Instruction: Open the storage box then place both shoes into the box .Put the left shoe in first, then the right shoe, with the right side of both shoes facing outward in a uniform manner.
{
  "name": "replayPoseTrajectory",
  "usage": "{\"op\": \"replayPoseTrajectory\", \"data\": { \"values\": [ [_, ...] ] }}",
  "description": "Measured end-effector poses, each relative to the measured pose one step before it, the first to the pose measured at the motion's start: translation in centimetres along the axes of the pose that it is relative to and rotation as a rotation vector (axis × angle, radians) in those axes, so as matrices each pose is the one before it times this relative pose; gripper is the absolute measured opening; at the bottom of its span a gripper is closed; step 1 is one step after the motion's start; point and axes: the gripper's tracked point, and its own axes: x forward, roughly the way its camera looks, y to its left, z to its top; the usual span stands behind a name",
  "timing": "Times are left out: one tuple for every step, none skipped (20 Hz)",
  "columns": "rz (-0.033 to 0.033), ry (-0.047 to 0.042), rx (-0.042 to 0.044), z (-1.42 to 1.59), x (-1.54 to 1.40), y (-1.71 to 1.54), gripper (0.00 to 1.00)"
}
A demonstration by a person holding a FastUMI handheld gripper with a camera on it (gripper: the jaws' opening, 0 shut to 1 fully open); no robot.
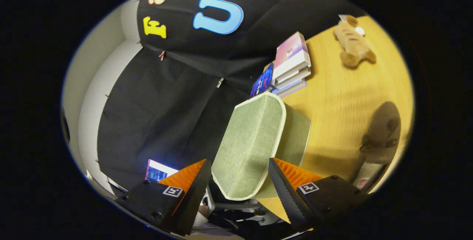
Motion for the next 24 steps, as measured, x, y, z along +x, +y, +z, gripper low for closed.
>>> {"op": "replayPoseTrajectory", "data": {
  "values": [
    [0.02525,0.01242,0.04056,-0.275,0.402,-0.478,0.96],
    [0.02818,0.01319,0.03891,-0.191,0.584,-0.174,0.96],
    [0.01876,0.01495,0.03567,-0.264,0.484,-0.491,0.96],
    [0.00889,0.01468,0.03078,-0.139,0.498,-0.617,0.97],
    [0.00770,0.00866,0.02346,-0.255,0.469,-0.555,0.96],
    [-0.00016,0.00553,0.01445,-0.140,0.458,-0.643,0.97],
    [-0.00299,0.00831,0.00880,-0.308,0.401,-0.727,0.96],
    [-0.00447,0.00836,0.00890,-0.275,0.459,-0.589,0.96],
    [0.00546,0.00917,0.01291,-0.298,0.313,-0.259,0.96],
    [0.01679,0.00684,0.01454,-0.135,0.373,-0.006,0.96],
    [0.01445,0.00377,0.01470,-0.595,0.592,0.028,0.95],
    [0.02238,0.00407,0.01834,-0.092,-0.007,-0.019,0.95],
    [0.04130,-0.00224,0.02576,-0.057,0.290,0.443,0.95],
    [0.01833,-0.00795,0.01978,-0.010,0.061,0.111,0.91],
    [0.03269,0.00088,0.02131,0.076,-0.063,0.334,0.78],
    [0.00085,-0.00984,0.01288,-0.304,0.030,-0.250,0.66],
    [0.01374,0.00222,0.00092,0.099,-0.037,-0.009,0.54],
    [0.02271,-0.02099,0.02145,0.288,-0.229,0.393,0.35],
    [0.01461,-0.02470,0.00270,0.205,-0.210,0.647,0.17],
    [-0.00215,-0.01796,-0.02524,0.165,-0.072,0.129,0.10],
    [-0.00340,-0.00813,-0.00758,-0.162,-0.142,0.157,0.08],
    [-0.00797,-0.01184,0.00234,-0.050,0.013,0.131,0.08],
    [-0.01037,-0.01142,-0.00863,0.131,-0.106,0.064,0.08],
    [-0.00510,-0.01145,-0.01055,0.138,-0.012,0.315,0.08]
  ]
}}
